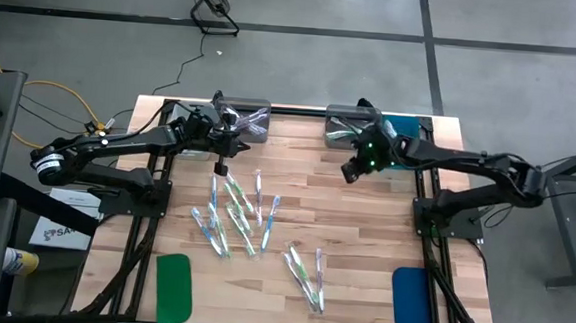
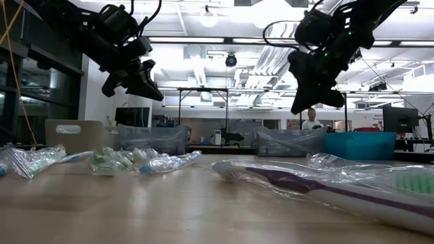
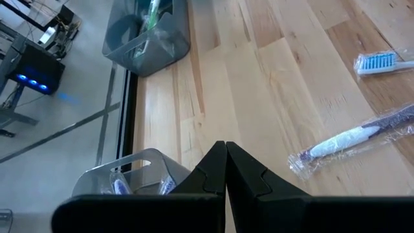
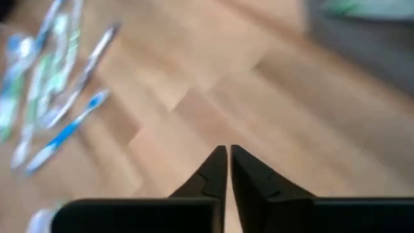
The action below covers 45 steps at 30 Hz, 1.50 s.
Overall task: Pick & Place Toothbrushes
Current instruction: Put the violet toothbrush into the left black bin
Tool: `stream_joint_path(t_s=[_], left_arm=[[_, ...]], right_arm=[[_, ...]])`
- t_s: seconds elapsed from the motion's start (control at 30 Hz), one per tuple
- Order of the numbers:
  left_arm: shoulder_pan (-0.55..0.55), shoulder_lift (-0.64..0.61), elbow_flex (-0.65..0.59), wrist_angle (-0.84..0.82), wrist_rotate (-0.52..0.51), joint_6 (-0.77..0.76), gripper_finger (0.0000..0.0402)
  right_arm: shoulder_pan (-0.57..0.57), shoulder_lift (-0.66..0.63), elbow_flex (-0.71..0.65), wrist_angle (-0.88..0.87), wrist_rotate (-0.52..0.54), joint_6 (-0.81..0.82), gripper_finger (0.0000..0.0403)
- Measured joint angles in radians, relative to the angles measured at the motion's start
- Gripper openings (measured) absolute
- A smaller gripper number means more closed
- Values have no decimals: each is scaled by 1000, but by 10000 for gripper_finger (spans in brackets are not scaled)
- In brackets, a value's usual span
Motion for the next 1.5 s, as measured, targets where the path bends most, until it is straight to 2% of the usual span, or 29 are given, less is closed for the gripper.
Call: stream_joint_path(t_s=[0.27,0.37,0.63,0.9,1.03,1.17,1.33,1.5], left_arm=[[0,0,0,-1,0,0,0],[0,0,0,-2,0,0,0],[0,0,0,-11,0,0,0],[0,0,0,-10,0,0,0],[0,0,0,-11,0,0,0],[0,0,0,-13,0,0,0],[0,0,0,-17,23,8,0],[0,0,0,-10,110,36,0]], right_arm=[[202,-1,0,-5,-124,203,3],[293,-1,0,-5,-126,288,5],[550,-1,0,13,8,548,30],[758,36,0,110,136,749,117],[818,80,0,193,171,818,160],[849,137,0,289,176,879,177],[862,187,1,422,165,912,169],[861,228,99,332,171,924,148]])
